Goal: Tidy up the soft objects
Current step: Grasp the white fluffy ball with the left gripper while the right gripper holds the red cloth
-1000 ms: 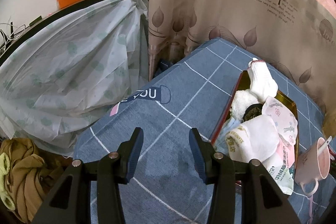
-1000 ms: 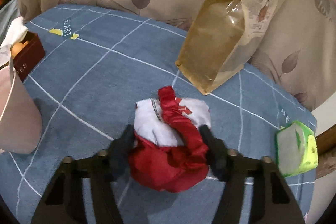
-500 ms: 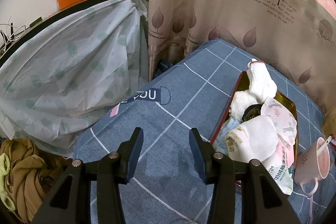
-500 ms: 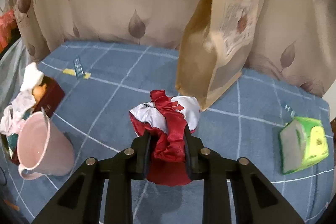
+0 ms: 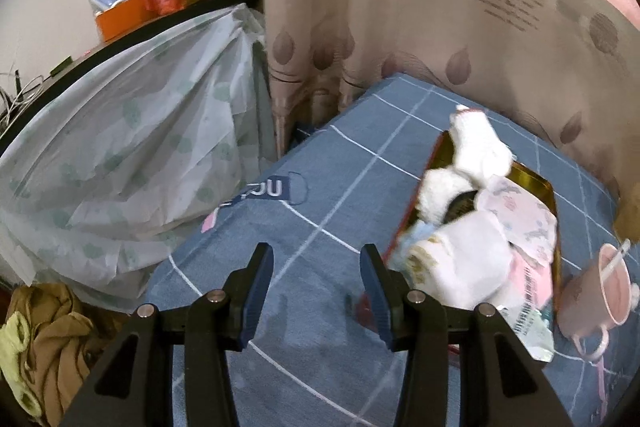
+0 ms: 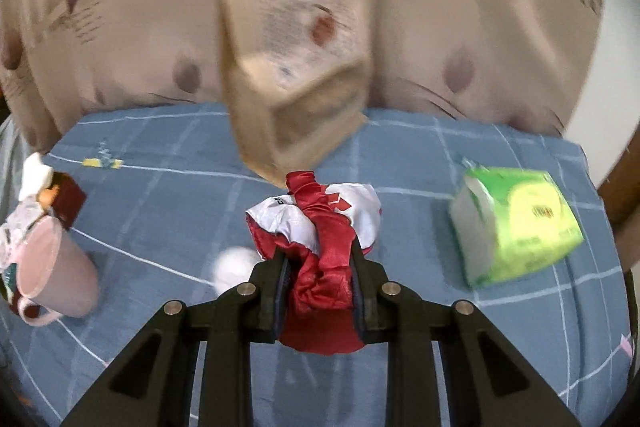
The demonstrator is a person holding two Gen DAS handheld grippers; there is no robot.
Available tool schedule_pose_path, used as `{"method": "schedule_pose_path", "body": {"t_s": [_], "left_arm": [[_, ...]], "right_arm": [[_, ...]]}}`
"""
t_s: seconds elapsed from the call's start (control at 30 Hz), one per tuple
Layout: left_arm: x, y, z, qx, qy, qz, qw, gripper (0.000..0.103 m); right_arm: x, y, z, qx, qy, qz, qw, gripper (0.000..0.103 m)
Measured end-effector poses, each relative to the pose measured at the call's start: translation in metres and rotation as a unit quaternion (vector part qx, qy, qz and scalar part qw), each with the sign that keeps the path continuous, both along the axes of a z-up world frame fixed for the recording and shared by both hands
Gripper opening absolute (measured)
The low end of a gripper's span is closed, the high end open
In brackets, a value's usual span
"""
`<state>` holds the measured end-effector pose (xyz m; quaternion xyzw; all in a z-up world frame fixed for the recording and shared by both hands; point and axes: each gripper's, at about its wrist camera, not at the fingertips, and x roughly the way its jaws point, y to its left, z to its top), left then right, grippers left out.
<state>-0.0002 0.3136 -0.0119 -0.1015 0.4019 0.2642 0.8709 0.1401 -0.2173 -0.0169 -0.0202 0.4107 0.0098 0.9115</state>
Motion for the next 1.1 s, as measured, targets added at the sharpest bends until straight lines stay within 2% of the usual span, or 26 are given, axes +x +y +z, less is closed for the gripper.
{"method": "schedule_pose_path", "body": {"t_s": [0.07, 0.23, 0.37, 0.5, 0.63, 0.7, 0.93, 1.0, 1.1], "left_arm": [[0.001, -0.014, 0.008, 0.017, -0.002, -0.010, 0.9998, 0.046], [0.007, -0.060, 0.036, 0.023, -0.022, -0.069, 0.9971, 0.046], [0.021, -0.111, 0.061, 0.002, -0.042, -0.145, 0.9886, 0.046], [0.042, -0.177, 0.074, -0.014, -0.046, -0.236, 0.9706, 0.046], [0.068, -0.241, 0.070, -0.041, -0.032, -0.308, 0.9499, 0.046], [0.081, -0.276, 0.061, -0.064, -0.020, -0.345, 0.9362, 0.046], [0.127, -0.373, 0.016, -0.094, 0.042, -0.426, 0.8987, 0.046], [0.138, -0.393, 0.003, -0.100, 0.055, -0.439, 0.8911, 0.046], [0.152, -0.417, -0.017, -0.092, 0.080, -0.449, 0.8850, 0.046]], "right_arm": [[-0.004, -0.015, -0.007, -0.007, 0.002, -0.013, 1.000, 0.023], [-0.013, -0.051, -0.027, -0.009, 0.013, -0.037, 0.999, 0.023], [-0.020, -0.067, -0.044, -0.006, 0.020, -0.044, 0.999, 0.023], [-0.026, -0.073, -0.055, -0.001, 0.023, -0.038, 0.999, 0.023], [-0.031, -0.075, -0.060, -0.001, 0.020, -0.029, 0.999, 0.023], [-0.032, -0.074, -0.063, -0.004, 0.020, -0.024, 0.999, 0.023], [-0.033, -0.079, -0.069, 0.017, 0.014, -0.022, 0.999, 0.023], [-0.033, -0.082, -0.069, 0.031, 0.015, -0.024, 0.999, 0.023], [-0.033, -0.084, -0.069, 0.044, 0.015, -0.026, 0.999, 0.023]]}}
